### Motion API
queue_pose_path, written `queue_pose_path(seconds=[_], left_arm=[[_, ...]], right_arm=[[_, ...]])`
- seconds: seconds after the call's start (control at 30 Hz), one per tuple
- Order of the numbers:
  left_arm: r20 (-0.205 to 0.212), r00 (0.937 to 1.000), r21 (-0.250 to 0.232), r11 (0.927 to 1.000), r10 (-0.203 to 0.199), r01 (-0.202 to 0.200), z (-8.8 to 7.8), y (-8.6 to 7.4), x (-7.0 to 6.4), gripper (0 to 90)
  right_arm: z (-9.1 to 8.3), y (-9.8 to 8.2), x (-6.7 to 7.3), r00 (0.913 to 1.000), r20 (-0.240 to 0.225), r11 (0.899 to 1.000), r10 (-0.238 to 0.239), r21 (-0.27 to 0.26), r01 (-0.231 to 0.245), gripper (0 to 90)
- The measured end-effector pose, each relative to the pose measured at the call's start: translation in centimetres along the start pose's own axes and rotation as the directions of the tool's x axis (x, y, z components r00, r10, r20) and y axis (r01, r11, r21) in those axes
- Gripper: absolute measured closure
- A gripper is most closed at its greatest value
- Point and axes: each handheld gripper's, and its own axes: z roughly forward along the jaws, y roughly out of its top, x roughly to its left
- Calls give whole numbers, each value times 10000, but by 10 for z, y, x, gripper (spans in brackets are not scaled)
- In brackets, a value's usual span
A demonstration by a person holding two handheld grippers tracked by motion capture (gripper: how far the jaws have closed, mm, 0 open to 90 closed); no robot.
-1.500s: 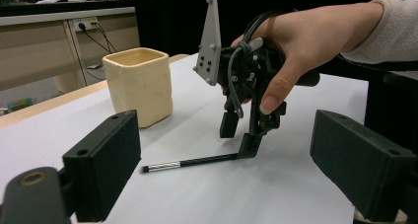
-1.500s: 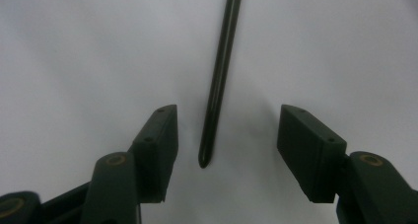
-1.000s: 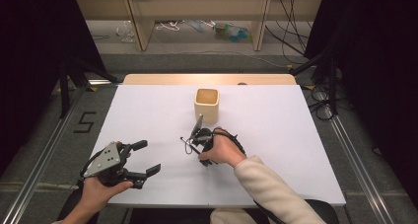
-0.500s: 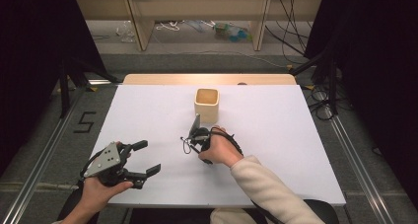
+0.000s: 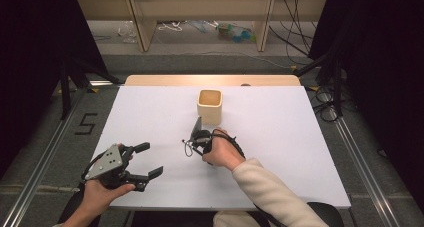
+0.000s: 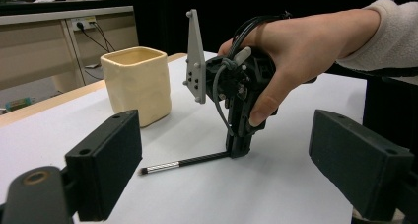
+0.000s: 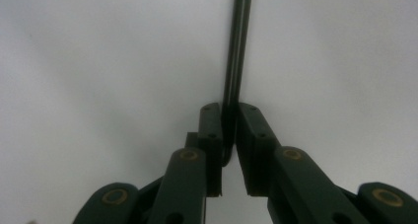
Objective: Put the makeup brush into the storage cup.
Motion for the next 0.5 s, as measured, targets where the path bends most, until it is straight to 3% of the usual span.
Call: queue_pose_path(seconds=[0.5], left_arm=[[-9, 10000, 24, 10000, 18, -18, 0, 0, 0, 128]], right_arm=[[0, 0, -1, 10000, -29, 10000, -54, 20, 54, 843]])
